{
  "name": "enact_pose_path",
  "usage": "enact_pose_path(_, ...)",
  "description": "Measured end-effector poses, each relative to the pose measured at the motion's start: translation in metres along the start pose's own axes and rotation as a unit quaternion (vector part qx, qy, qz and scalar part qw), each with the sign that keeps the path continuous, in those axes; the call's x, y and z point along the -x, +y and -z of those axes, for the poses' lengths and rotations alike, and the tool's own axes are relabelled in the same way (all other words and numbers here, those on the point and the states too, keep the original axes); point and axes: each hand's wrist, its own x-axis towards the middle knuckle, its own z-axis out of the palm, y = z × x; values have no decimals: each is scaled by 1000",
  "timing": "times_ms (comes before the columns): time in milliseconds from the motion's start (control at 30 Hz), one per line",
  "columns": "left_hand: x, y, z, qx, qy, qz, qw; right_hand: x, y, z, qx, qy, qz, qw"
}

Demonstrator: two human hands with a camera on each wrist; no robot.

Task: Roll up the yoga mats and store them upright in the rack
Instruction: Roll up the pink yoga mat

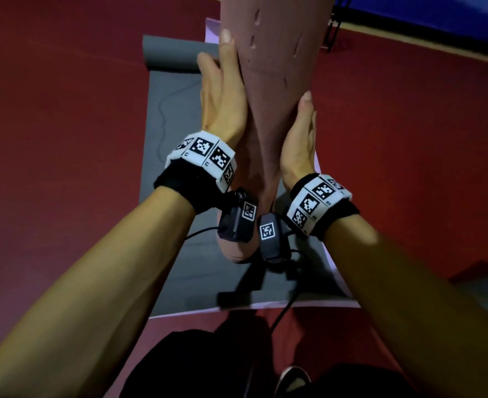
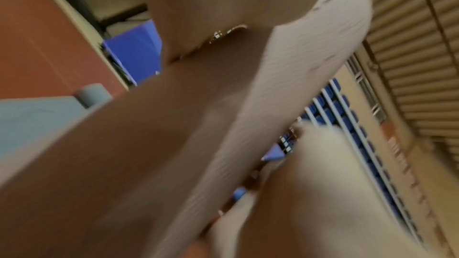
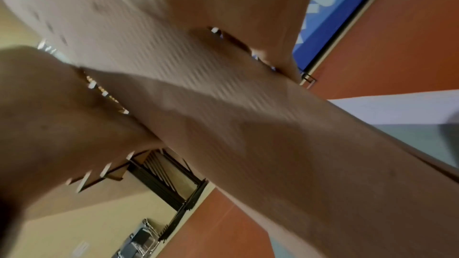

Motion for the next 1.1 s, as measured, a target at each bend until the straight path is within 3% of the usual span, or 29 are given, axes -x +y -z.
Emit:
enact_pose_path(100,-9,23,7,-4,52,-69,996,4,-9,0,18,-3,-19,1000)
enact_pose_path(200,-15,52,8,-3,74,-28,997,9,-21,0,29,2,-9,1000)
enact_pose_path(400,-17,97,4,27,-4,66,997,10,-84,-1,-7,22,9,1000)
enact_pose_path(633,-23,109,13,29,-46,24,998,-9,-140,0,-14,-26,-14,999)
enact_pose_path(767,-34,133,15,5,-74,60,995,-81,-109,9,-26,-79,-8,997)
enact_pose_path(867,-39,143,17,0,-107,70,992,-68,-137,14,5,-90,-13,996)
enact_pose_path(967,-37,146,17,-1,-88,36,995,-44,-163,11,10,-94,-7,995)
enact_pose_path(1100,-42,137,16,9,-92,19,996,-45,-158,5,3,-49,17,999)
